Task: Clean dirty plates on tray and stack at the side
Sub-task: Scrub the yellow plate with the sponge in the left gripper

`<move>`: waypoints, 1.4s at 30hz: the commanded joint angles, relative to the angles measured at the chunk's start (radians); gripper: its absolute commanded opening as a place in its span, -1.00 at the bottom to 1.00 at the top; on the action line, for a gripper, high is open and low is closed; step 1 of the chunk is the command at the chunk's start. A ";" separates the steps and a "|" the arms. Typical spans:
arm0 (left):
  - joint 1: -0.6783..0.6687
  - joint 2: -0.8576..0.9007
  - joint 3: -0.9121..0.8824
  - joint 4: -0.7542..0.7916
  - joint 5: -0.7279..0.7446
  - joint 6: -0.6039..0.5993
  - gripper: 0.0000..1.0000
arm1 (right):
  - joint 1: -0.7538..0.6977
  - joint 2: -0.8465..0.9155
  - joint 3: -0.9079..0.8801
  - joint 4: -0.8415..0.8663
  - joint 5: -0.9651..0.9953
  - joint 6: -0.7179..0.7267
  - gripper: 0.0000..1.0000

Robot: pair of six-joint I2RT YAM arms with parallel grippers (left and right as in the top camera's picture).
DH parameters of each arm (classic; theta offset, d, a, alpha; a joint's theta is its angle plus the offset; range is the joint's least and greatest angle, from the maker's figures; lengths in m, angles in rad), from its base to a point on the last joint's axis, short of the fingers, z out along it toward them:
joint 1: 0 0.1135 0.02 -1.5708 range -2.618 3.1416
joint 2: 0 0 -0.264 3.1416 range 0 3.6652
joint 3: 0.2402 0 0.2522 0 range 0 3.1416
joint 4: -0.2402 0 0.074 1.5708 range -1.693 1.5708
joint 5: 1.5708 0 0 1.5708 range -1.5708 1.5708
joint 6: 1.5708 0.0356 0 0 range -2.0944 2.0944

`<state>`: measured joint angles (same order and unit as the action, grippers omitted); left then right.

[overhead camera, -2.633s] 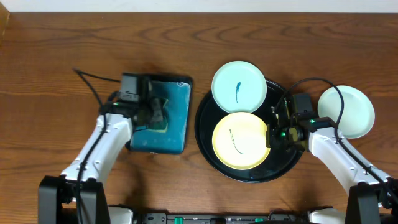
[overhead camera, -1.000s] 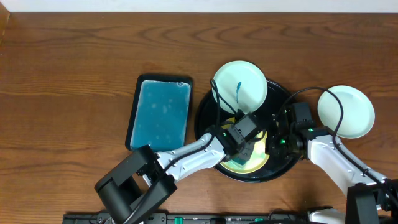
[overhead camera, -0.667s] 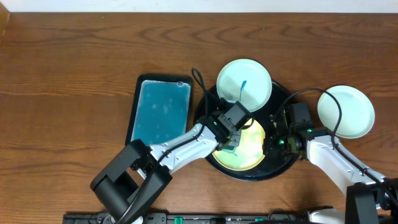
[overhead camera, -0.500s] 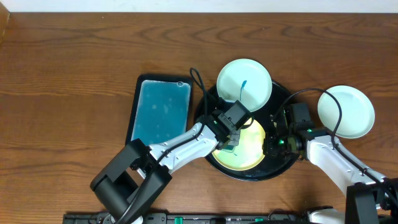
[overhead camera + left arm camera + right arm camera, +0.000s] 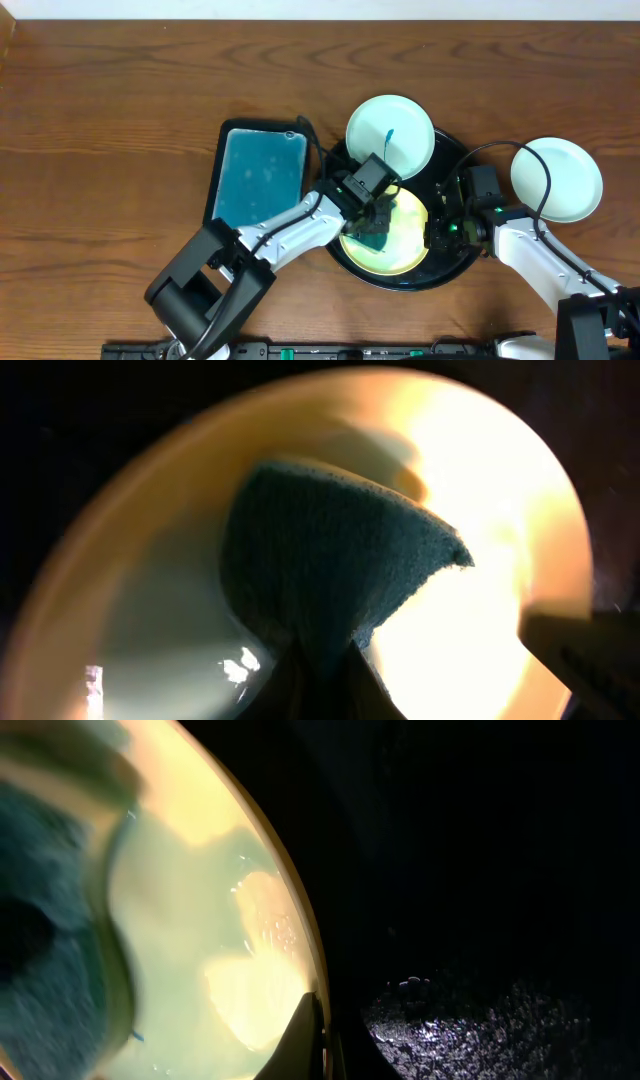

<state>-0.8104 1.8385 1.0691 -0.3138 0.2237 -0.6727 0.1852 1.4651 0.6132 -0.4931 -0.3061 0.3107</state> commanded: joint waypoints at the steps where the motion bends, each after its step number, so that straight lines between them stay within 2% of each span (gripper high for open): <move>1: -0.084 0.043 -0.033 -0.013 0.132 0.014 -0.85 | 0.006 0.015 -0.019 -0.012 0.037 -0.008 -0.97; 10: -0.184 0.043 -0.033 -0.016 0.123 0.013 -0.85 | 0.006 0.015 -0.019 -0.012 0.037 -0.008 -0.97; 13: -0.185 0.043 -0.033 -0.021 0.029 0.013 -0.85 | 0.006 0.015 -0.019 -0.012 0.037 -0.008 -0.97; 28: 0.037 0.043 -0.033 -0.027 -0.331 0.014 -0.85 | 0.006 0.015 -0.019 -0.011 0.037 -0.008 -0.98; 42: 0.092 0.021 -0.032 -0.078 -0.356 0.014 -0.85 | 0.006 0.015 -0.019 -0.011 0.041 -0.008 -0.97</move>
<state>-0.7807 1.8332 1.0733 -0.3500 0.0673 -0.6727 0.1856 1.4658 0.6121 -0.4927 -0.3260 0.3107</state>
